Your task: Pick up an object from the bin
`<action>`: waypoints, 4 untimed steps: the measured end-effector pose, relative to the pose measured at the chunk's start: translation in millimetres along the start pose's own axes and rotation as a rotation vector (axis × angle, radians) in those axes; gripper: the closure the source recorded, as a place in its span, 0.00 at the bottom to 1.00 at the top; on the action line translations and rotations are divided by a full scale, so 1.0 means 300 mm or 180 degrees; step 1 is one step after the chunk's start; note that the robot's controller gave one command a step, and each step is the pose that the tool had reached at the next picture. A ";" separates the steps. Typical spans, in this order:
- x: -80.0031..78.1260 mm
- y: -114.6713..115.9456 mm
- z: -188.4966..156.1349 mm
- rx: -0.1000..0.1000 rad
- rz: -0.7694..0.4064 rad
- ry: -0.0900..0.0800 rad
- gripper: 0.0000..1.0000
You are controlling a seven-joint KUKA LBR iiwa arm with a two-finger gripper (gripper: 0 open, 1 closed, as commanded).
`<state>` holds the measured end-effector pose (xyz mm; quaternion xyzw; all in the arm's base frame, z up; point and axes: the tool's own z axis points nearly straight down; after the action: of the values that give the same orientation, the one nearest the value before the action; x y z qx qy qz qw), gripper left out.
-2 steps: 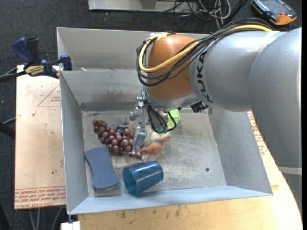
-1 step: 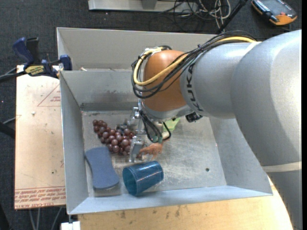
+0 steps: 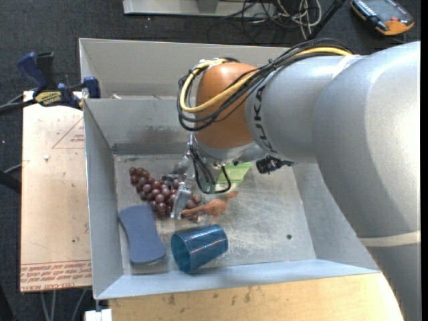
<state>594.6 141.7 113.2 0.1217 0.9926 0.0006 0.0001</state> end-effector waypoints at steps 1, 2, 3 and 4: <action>0.002 -0.015 0.081 -0.0015 -0.0102 -0.0016 0.00; -0.019 0.064 0.106 -0.0018 0.0310 -0.0048 1.00; -0.019 0.064 0.106 -0.0018 0.0310 -0.0049 1.00; -0.018 0.062 0.093 -0.0013 0.0311 -0.0042 1.00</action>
Offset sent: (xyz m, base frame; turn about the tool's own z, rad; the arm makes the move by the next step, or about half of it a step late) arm 0.0030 0.0173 -0.0432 0.0979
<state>604.4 158.4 85.2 0.1701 0.9854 0.0018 0.0069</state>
